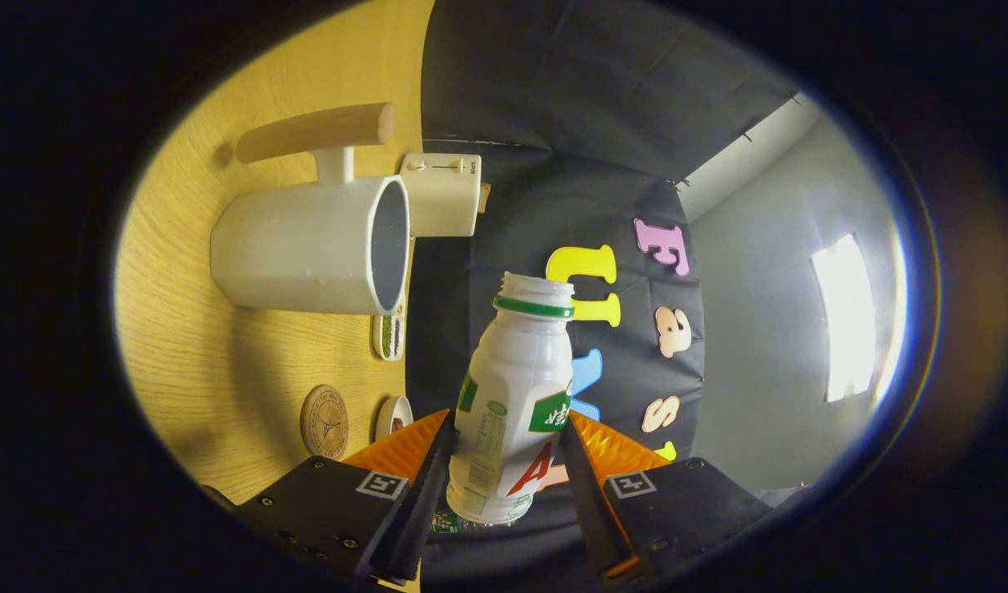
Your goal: Take the bottle from table, then pour the juice into the cup, finally place the bottle on the coaster
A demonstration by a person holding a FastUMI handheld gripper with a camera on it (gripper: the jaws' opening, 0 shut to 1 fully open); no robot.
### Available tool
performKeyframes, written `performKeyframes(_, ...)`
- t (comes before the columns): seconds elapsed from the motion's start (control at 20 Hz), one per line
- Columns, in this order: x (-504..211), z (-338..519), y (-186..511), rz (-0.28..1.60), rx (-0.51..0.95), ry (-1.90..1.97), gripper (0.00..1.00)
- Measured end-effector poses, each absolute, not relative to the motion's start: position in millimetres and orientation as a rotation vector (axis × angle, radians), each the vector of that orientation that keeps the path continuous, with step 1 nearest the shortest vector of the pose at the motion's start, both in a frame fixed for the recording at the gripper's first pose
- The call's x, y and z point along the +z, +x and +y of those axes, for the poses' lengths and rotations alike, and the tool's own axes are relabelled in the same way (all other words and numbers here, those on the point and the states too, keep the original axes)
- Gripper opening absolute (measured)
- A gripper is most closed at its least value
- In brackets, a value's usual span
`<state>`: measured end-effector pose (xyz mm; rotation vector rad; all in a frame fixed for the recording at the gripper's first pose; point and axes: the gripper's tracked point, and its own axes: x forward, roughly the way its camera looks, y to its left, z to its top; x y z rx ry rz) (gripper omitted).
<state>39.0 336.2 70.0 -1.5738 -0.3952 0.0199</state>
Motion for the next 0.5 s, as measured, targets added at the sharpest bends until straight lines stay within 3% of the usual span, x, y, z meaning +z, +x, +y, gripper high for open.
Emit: performKeyframes(0.5, 62.2, 344.1, 42.2, -0.420, 0.018, -1.685, 0.74)
